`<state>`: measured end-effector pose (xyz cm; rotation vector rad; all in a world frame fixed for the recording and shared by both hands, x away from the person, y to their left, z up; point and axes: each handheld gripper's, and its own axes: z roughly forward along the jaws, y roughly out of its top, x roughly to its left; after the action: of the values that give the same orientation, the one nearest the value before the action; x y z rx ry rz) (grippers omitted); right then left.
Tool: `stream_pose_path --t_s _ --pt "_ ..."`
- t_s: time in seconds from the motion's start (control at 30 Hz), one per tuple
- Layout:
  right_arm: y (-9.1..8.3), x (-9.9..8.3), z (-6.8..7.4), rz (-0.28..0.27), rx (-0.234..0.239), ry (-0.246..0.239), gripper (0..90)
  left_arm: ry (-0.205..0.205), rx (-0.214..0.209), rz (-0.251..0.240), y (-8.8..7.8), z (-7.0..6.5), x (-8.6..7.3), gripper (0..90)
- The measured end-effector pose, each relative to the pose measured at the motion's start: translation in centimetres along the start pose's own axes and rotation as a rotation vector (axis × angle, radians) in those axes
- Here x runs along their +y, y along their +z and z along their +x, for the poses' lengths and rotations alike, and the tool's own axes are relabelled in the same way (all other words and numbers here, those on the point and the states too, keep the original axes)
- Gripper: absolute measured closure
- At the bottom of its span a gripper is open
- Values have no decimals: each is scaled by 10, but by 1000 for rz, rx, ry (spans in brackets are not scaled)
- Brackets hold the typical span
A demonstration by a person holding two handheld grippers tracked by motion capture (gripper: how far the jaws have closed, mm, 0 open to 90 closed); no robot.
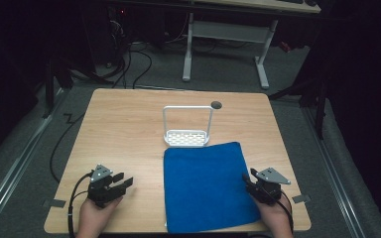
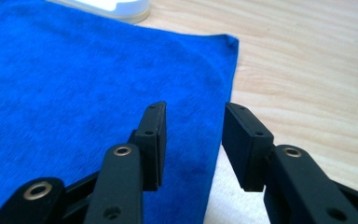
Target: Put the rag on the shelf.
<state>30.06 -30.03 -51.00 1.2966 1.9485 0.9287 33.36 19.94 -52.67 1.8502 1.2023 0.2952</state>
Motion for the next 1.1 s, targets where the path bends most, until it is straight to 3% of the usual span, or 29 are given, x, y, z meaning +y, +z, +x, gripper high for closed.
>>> stream_pose_path --t_s 0.03,0.17,0.27,0.4,0.5,0.63,0.83,0.93,1.1 --pt "0 1 0 -2 -3 1 606 -6 -13 -4 1 1 0 539" --pt "1 -1 -3 -4 -4 8 607 38 6 13 6 -1 2 538" --pt "3 -2 -6 -1 -4 14 606 21 3 7 6 0 2 540" --pt "3 -3 -9 1 11 24 606 32 8 5 5 -3 2 550" --pt "2 -3 -10 -2 24 28 605 42 -12 7 5 -9 2 598" --pt "2 -2 -12 -5 46 33 640 62 -118 34 14 -33 5 731" --pt "4 -3 -12 14 61 26 807 171 -235 90 43 -89 14 880" --pt "3 -2 -12 16 65 18 877 235 -233 122 57 -106 16 900" --pt "2 -2 -10 21 74 3 900 278 -243 185 72 -117 12 900"
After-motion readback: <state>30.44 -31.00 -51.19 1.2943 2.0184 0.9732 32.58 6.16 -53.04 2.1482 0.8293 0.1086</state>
